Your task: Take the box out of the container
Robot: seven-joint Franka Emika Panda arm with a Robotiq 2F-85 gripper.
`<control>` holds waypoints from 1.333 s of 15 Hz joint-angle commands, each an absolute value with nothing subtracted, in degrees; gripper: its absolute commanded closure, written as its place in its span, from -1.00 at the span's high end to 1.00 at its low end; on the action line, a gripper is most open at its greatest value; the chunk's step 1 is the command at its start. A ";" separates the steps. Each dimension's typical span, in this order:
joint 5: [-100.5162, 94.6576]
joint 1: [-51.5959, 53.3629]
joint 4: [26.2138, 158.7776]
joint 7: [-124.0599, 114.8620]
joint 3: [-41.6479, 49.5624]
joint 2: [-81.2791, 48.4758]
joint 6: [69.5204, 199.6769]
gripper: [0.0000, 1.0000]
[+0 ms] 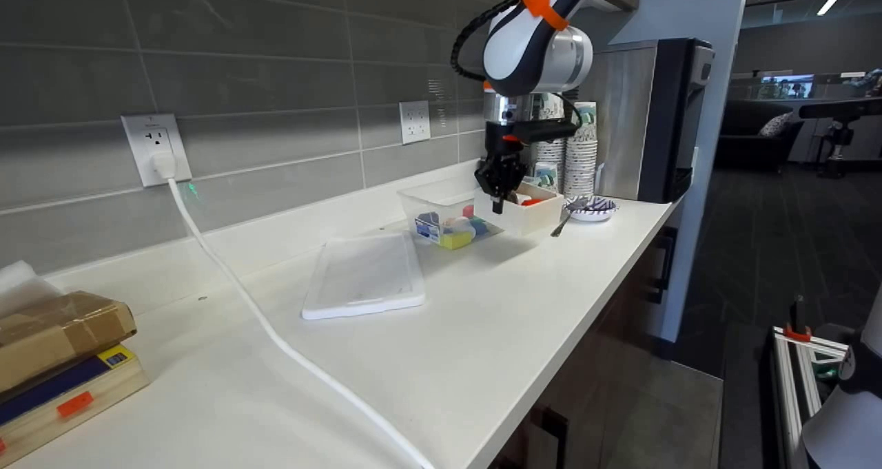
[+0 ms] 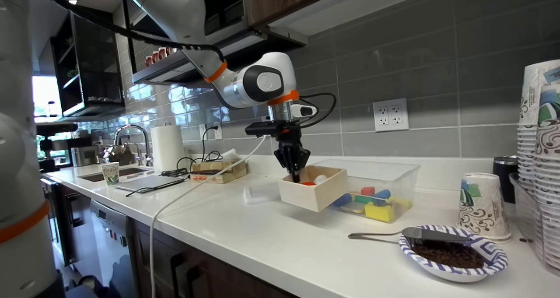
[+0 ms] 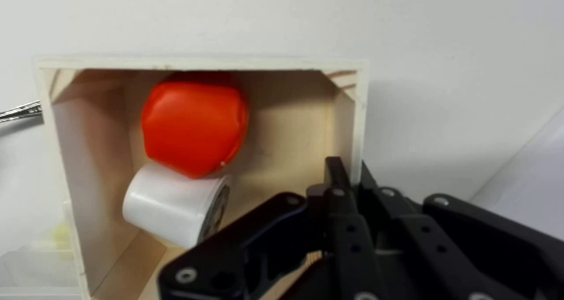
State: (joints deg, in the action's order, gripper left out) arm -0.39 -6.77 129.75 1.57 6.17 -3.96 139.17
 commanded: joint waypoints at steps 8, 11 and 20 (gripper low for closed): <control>3.72 -8.11 124.71 7.06 6.12 -10.28 133.45 -0.97; 4.58 -8.51 123.76 7.33 6.01 -12.31 134.09 -0.97; 3.59 -8.57 121.99 5.95 6.03 -14.54 134.93 0.41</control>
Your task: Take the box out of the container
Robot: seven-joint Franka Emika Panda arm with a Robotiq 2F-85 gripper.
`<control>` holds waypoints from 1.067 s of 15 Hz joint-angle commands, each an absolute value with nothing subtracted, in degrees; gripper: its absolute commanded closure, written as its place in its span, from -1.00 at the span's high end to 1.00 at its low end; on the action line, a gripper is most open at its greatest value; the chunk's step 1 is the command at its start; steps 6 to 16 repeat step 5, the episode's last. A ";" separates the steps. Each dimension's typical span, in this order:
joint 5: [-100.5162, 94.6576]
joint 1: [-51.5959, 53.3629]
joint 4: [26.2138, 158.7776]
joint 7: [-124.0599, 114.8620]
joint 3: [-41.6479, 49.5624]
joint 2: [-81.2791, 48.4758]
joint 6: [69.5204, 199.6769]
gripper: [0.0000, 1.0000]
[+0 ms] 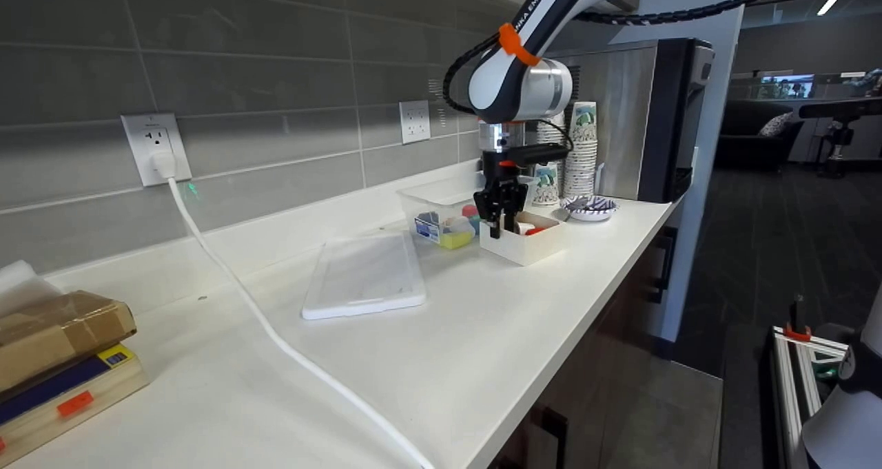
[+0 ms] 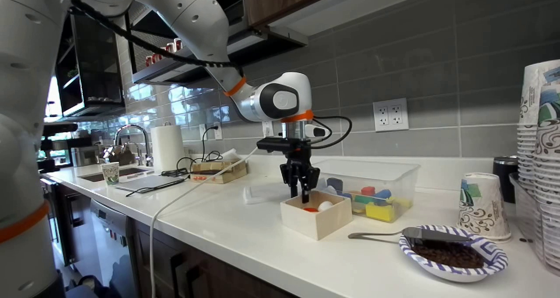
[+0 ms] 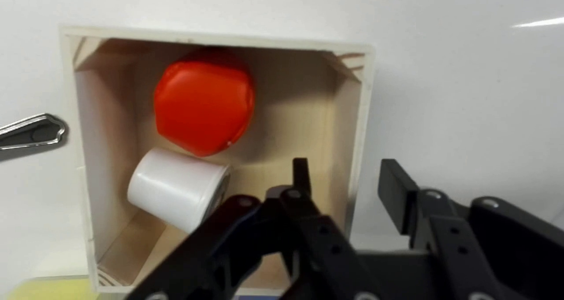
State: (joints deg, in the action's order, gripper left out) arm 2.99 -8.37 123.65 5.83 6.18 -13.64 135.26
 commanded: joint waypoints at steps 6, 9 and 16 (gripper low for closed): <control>3.33 -8.58 121.12 5.03 6.25 -14.84 133.82 1.00; 3.33 -8.58 121.12 5.03 6.25 -14.84 133.82 1.00; 3.33 -8.58 121.12 5.03 6.25 -14.84 133.82 1.00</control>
